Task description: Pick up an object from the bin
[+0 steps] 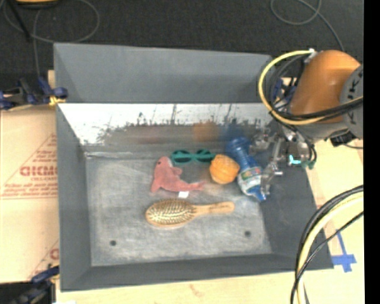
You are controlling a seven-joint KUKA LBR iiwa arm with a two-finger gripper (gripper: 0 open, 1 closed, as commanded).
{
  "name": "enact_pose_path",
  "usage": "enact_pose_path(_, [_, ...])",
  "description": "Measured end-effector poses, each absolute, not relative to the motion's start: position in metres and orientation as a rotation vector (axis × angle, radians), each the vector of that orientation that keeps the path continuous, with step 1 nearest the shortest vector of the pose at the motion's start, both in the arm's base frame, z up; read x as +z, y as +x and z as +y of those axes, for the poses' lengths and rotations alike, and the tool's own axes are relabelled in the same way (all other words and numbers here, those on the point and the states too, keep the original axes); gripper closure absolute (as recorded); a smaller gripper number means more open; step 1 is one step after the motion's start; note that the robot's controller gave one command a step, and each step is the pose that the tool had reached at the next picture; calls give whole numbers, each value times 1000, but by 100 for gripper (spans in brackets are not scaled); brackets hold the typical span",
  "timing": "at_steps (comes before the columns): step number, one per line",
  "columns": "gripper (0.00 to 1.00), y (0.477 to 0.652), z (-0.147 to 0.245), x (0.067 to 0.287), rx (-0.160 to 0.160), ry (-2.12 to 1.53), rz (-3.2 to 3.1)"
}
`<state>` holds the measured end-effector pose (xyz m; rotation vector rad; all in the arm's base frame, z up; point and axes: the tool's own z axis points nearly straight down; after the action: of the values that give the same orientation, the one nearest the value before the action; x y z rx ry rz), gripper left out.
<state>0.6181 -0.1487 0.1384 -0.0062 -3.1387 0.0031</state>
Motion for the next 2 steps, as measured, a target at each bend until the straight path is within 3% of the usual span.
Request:
enact_pose_path(1, [0, 620, -148, 143, 6, -2, -3146])
enact_pose_path(2, [0, 639, -92, 132, 6, 31, -3144])
